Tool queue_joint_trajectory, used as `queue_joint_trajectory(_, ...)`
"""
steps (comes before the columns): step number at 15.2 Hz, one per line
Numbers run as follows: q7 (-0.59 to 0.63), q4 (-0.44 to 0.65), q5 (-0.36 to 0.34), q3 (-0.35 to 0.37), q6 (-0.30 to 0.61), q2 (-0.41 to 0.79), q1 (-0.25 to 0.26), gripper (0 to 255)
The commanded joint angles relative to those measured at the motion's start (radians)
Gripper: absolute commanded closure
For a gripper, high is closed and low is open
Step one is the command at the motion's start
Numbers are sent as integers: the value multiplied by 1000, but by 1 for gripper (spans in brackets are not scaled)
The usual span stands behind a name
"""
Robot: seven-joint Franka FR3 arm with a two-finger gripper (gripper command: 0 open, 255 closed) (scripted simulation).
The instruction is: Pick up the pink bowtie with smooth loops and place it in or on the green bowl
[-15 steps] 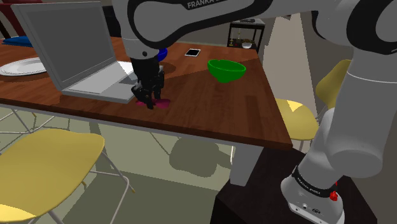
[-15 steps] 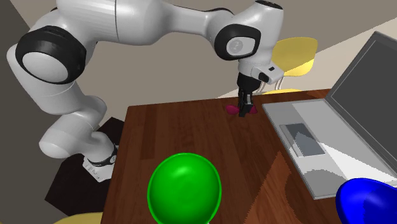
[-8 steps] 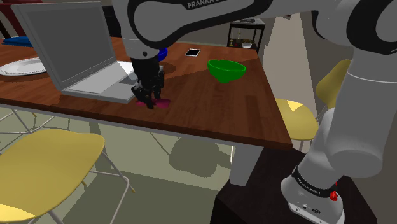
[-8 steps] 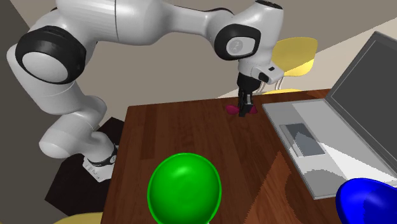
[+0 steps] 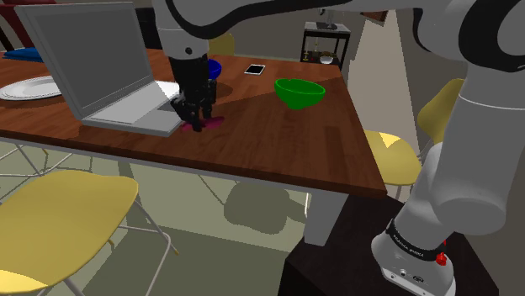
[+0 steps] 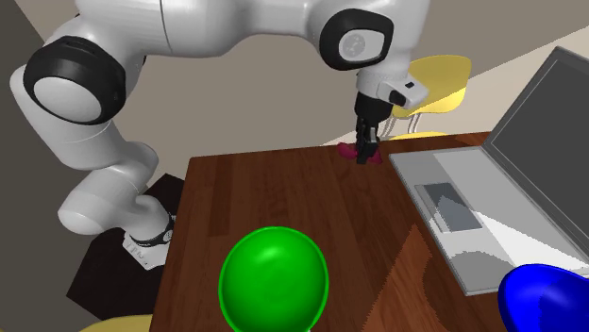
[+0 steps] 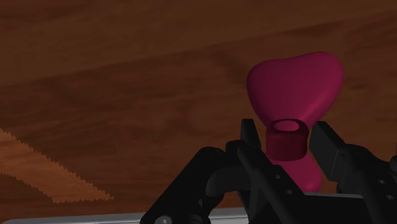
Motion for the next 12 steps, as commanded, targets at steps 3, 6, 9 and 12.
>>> queue_joint_trajectory(3,-2,64,-2,1,-56,8,4,255)
queue_joint_trajectory(6,-3,114,-5,2,-100,16,7,255)
queue_joint_trajectory(9,-4,169,-8,4,-144,27,11,255)
queue_joint_trajectory(12,-4,229,-13,5,-191,41,16,255)
